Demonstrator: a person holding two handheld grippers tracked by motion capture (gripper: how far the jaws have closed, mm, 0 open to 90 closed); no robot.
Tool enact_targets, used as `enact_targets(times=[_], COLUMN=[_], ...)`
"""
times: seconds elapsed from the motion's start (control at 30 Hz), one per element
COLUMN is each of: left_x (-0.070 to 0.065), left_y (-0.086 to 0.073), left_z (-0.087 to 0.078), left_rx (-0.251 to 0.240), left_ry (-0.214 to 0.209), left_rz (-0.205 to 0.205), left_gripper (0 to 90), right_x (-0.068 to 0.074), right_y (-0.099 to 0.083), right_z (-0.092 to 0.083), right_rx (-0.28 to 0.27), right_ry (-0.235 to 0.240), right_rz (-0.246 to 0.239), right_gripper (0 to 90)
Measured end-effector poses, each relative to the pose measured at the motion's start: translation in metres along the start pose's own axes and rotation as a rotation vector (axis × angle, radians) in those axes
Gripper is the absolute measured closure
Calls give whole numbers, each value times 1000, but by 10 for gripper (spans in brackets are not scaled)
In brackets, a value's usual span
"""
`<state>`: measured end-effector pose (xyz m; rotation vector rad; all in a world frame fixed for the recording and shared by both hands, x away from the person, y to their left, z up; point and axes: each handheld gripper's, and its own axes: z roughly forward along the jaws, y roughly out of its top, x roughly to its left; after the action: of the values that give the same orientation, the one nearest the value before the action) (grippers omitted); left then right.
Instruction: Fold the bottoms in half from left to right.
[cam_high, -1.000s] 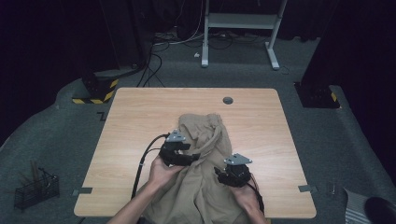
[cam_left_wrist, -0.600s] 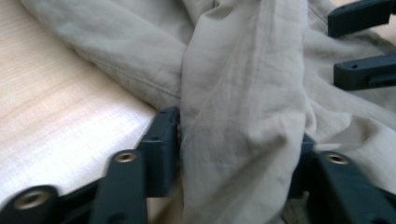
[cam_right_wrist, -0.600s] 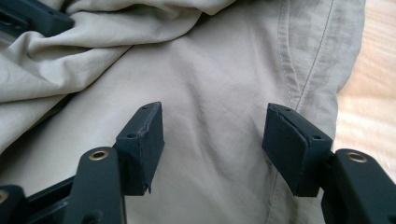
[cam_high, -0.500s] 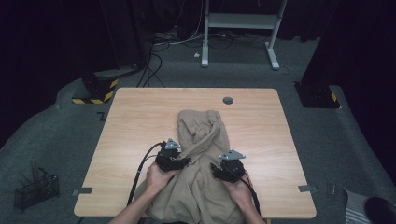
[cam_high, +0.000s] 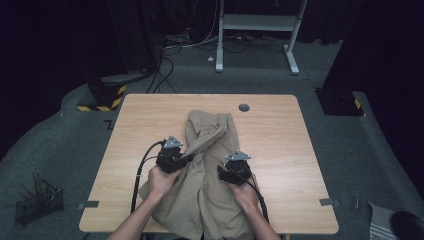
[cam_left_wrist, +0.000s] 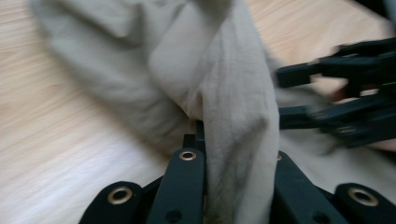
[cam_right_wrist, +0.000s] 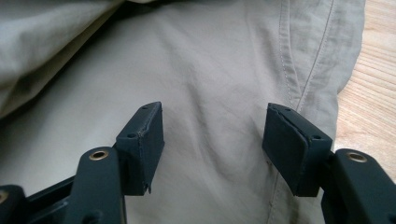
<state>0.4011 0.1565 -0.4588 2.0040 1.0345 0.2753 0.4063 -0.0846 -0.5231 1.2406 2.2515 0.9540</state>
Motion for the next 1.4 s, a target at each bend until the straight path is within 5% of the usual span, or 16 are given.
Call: enact_targets(times=[0.23, 0.4, 0.5, 0.63, 0.77, 0.97, 1.13, 1.27, 1.4], left_x=[-5, 3, 8, 19, 33, 35, 37, 44, 50], left_y=[-16, -21, -17, -7, 3, 1, -16, -41, -59], left_z=[39, 48, 53, 64, 69, 39, -9, -28, -25], left_rx=[136, 162, 157, 153, 147, 64, 5, 32, 97], left_ry=[7, 32, 53, 102, 112, 108, 104, 169, 241], left_rz=[10, 6, 8, 23, -23, -74, -92, -115, -126], left_gripper=[798, 815, 822, 823, 771, 469, 373, 349, 342], right_x=[2, 0, 5, 5, -1, -7, -17, -20, -15], right_y=[-3, -21, -29, -21, -9, -1, -13, -24, -33], right_z=[-19, -40, -37, -24, -7, -7, -36, -51, -44], right_rx=[-5, 19, 32, 2, -17, 29, -49, -52, -2], right_ry=[50, 81, 50, 35, 6, 3, 39, 64, 65], right_rz=[-19, -52, -90, -69, -36, -42, 8, 14, -15], right_gripper=[380, 386, 399, 400, 401, 378, 384, 393, 394])
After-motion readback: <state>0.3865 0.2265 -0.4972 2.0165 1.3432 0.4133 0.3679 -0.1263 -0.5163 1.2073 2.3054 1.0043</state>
